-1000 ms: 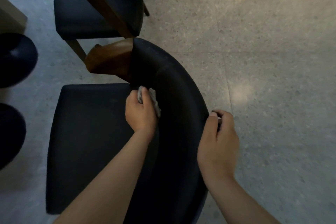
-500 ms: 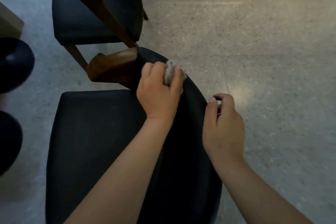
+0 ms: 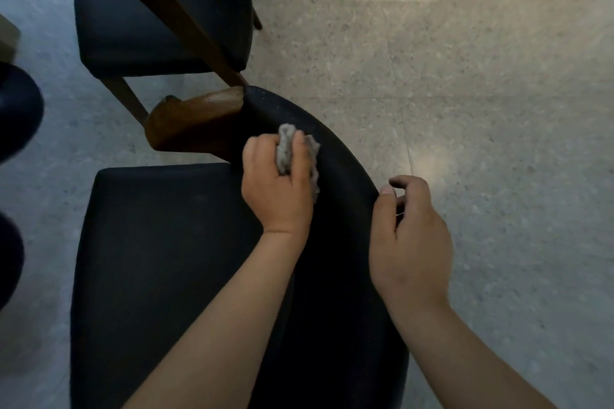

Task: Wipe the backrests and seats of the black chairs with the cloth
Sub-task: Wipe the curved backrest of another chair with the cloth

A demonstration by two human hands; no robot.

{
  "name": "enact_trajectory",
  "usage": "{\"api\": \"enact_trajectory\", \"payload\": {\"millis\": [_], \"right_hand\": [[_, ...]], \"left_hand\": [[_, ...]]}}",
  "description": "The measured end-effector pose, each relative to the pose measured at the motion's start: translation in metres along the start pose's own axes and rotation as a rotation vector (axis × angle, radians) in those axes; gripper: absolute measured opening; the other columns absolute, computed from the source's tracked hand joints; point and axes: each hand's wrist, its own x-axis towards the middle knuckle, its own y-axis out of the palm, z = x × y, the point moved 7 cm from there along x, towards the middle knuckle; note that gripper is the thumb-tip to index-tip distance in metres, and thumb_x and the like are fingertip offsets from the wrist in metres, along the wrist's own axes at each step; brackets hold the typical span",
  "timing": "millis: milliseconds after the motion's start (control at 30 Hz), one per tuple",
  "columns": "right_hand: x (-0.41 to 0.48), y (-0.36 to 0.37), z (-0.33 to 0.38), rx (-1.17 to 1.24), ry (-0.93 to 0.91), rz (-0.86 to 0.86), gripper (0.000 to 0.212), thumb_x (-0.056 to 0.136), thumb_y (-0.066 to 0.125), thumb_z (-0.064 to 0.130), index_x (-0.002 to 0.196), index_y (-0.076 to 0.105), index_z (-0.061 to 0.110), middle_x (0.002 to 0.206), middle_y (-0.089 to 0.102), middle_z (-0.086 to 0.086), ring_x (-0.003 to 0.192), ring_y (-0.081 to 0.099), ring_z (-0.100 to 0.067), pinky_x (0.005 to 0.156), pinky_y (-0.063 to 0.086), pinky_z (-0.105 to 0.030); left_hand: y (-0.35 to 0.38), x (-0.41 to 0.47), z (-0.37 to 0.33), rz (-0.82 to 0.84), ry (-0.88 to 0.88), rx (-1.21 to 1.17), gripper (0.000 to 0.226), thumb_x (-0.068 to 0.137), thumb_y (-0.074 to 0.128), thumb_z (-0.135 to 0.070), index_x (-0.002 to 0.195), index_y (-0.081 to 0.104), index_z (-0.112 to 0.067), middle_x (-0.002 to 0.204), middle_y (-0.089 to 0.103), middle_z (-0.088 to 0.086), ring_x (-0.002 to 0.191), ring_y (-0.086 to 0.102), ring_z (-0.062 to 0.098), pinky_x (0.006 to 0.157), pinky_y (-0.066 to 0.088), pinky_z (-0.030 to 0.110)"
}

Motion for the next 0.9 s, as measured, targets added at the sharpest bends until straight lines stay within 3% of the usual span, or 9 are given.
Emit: {"api": "enact_trajectory", "payload": {"millis": [200, 400, 467, 567, 633, 733, 900], "right_hand": [[-0.001, 0.000, -0.006, 0.032, 0.025, 0.004, 0.047, 0.096, 0.027, 0.048, 0.120, 0.053, 0.018, 0.063, 0.053, 0.011, 0.053, 0.049, -0.005, 0.054, 0.035, -0.025], [-0.002, -0.002, -0.005, 0.049, 0.030, 0.017, 0.041, 0.097, 0.032, 0.042, 0.119, 0.054, 0.017, 0.061, 0.051, 0.010, 0.052, 0.049, -0.006, 0.053, 0.030, -0.022], [-0.002, -0.002, -0.005, 0.044, 0.028, 0.009, 0.041, 0.097, 0.032, 0.042, 0.119, 0.054, 0.016, 0.062, 0.052, 0.010, 0.053, 0.049, -0.006, 0.053, 0.029, -0.022], [-0.003, -0.002, -0.005, 0.033, 0.028, -0.001, 0.041, 0.099, 0.029, 0.043, 0.118, 0.055, 0.017, 0.062, 0.050, 0.011, 0.052, 0.048, -0.005, 0.053, 0.029, -0.021], [-0.003, -0.002, -0.004, 0.020, 0.022, -0.004, 0.041, 0.097, 0.030, 0.043, 0.117, 0.055, 0.017, 0.061, 0.049, 0.011, 0.051, 0.047, -0.005, 0.053, 0.028, -0.019], [-0.004, -0.002, -0.004, 0.014, 0.024, 0.007, 0.039, 0.100, 0.029, 0.041, 0.117, 0.055, 0.017, 0.061, 0.049, 0.011, 0.050, 0.047, -0.005, 0.052, 0.027, -0.017], [-0.005, -0.003, 0.000, -0.005, 0.013, -0.005, 0.043, 0.095, 0.028, 0.045, 0.114, 0.055, 0.018, 0.063, 0.049, 0.013, 0.052, 0.047, -0.004, 0.054, 0.029, -0.019]], "left_hand": [[0.004, -0.020, 0.077, -0.072, -0.330, -0.039, 0.036, 0.097, 0.044, -0.044, 0.075, 0.049, -0.017, 0.082, 0.056, 0.005, 0.071, 0.052, 0.011, 0.065, 0.041, 0.022], [0.010, -0.029, 0.119, -0.086, -0.482, 0.051, 0.036, 0.101, 0.040, -0.041, 0.077, 0.052, -0.016, 0.084, 0.059, 0.006, 0.072, 0.054, 0.012, 0.065, 0.041, 0.026], [0.010, -0.035, 0.140, 0.000, -0.610, 0.108, 0.038, 0.102, 0.038, -0.044, 0.078, 0.052, -0.019, 0.085, 0.060, 0.006, 0.073, 0.056, 0.014, 0.068, 0.043, 0.031], [0.009, -0.051, 0.170, 0.269, -0.714, 0.316, 0.039, 0.101, 0.036, -0.046, 0.081, 0.053, -0.018, 0.089, 0.061, 0.008, 0.072, 0.056, 0.018, 0.067, 0.039, 0.033], [-0.001, -0.051, 0.169, 0.274, -0.680, 0.334, 0.040, 0.101, 0.036, -0.046, 0.081, 0.054, -0.016, 0.088, 0.061, 0.008, 0.075, 0.058, 0.021, 0.069, 0.044, 0.036], [-0.020, -0.039, 0.131, 0.135, -0.543, 0.168, 0.041, 0.101, 0.040, -0.045, 0.078, 0.052, -0.014, 0.083, 0.059, 0.006, 0.072, 0.056, 0.014, 0.071, 0.049, 0.037], [-0.023, -0.007, 0.026, 0.113, -0.165, -0.074, 0.036, 0.097, 0.041, -0.048, 0.082, 0.049, -0.016, 0.088, 0.051, 0.002, 0.072, 0.048, 0.003, 0.064, 0.040, 0.012]]}}
